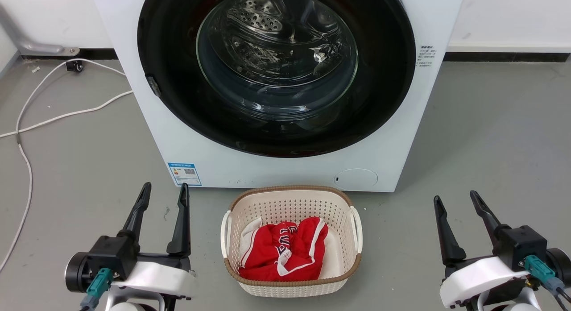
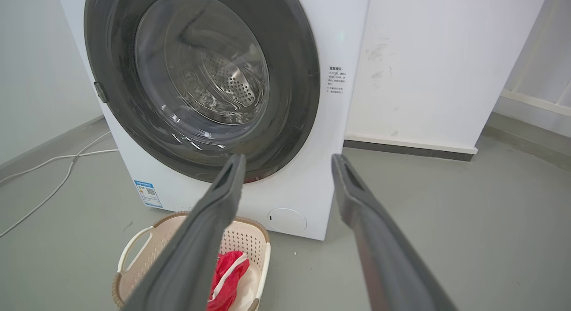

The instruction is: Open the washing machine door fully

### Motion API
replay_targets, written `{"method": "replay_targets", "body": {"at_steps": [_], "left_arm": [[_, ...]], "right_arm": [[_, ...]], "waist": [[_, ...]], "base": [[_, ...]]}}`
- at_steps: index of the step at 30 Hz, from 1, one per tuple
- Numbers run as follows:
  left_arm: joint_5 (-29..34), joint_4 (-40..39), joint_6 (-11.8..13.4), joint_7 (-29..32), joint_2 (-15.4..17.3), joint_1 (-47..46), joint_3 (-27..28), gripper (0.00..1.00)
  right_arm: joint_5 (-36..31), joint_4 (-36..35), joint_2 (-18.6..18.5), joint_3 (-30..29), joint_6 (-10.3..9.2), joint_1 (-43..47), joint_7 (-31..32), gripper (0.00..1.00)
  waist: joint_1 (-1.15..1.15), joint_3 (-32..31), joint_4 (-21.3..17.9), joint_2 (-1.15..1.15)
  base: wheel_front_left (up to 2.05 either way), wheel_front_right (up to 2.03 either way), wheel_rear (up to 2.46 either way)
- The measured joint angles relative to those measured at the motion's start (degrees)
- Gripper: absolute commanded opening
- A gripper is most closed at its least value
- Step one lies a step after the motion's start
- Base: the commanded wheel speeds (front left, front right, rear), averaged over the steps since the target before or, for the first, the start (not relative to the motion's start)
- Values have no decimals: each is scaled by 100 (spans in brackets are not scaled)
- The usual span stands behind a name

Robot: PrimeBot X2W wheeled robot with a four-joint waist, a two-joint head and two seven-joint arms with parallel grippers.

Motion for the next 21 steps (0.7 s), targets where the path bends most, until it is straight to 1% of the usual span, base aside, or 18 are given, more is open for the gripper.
{"method": "replay_targets", "body": {"at_steps": [10,21], "left_arm": [[266,42,-7,-85,36,3,-58,100],[252,76,-8,-98,35,2,-56,100]], "right_arm": [[-275,34,0,13,0,1,-94,100],[-133,116,0,9,0,2,-101,100]], "waist": [[0,11,11,0],[0,20,13,0]], "base": [[0,0,0],[0,0,0]]}}
